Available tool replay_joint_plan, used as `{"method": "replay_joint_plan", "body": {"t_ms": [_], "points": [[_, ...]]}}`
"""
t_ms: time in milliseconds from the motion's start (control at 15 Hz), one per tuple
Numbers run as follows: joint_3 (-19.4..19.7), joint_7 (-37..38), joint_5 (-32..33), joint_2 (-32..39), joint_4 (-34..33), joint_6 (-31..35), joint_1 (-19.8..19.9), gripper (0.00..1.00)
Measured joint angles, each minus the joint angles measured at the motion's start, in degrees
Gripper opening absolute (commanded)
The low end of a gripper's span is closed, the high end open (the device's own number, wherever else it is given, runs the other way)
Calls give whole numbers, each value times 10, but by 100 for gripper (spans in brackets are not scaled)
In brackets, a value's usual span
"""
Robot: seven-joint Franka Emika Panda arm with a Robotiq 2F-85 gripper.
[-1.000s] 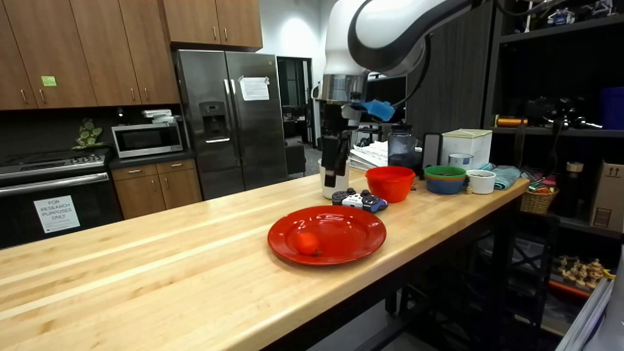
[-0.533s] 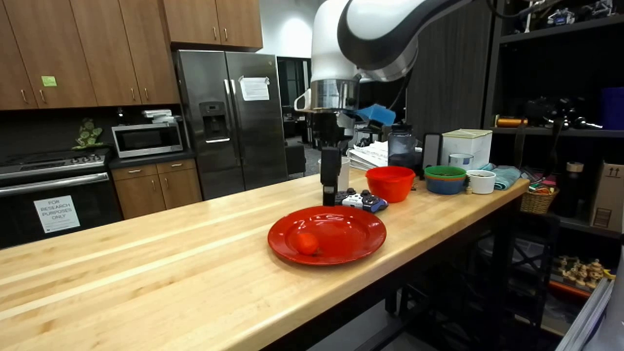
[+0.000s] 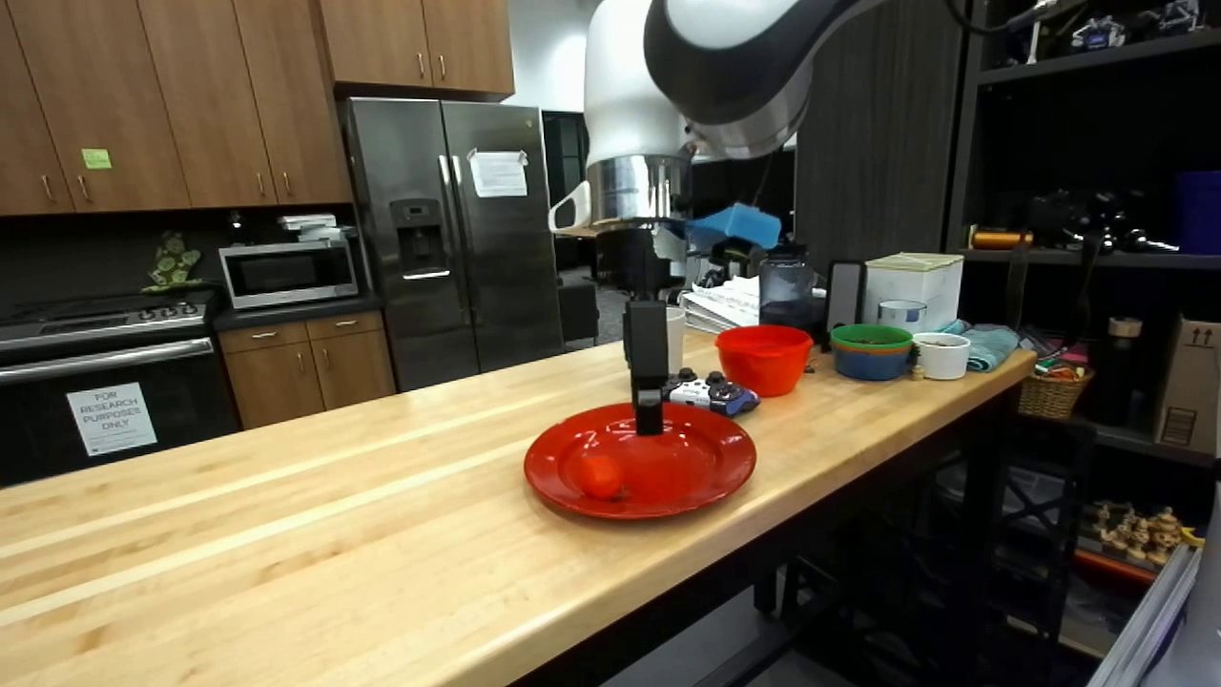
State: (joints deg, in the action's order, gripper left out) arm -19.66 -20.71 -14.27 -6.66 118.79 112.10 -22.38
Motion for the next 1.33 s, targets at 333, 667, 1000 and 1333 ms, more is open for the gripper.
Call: {"method": "replay_joint_plan", "body": {"t_ms": [333,667,1000,1333], "points": [[-10,9,0,22,18,67,0,100],[-25,35,18,46,68,227,-1,100],[-24,91,89,49,98,322,2,100],[-16,154,174,51,121,337,16,100]]}}
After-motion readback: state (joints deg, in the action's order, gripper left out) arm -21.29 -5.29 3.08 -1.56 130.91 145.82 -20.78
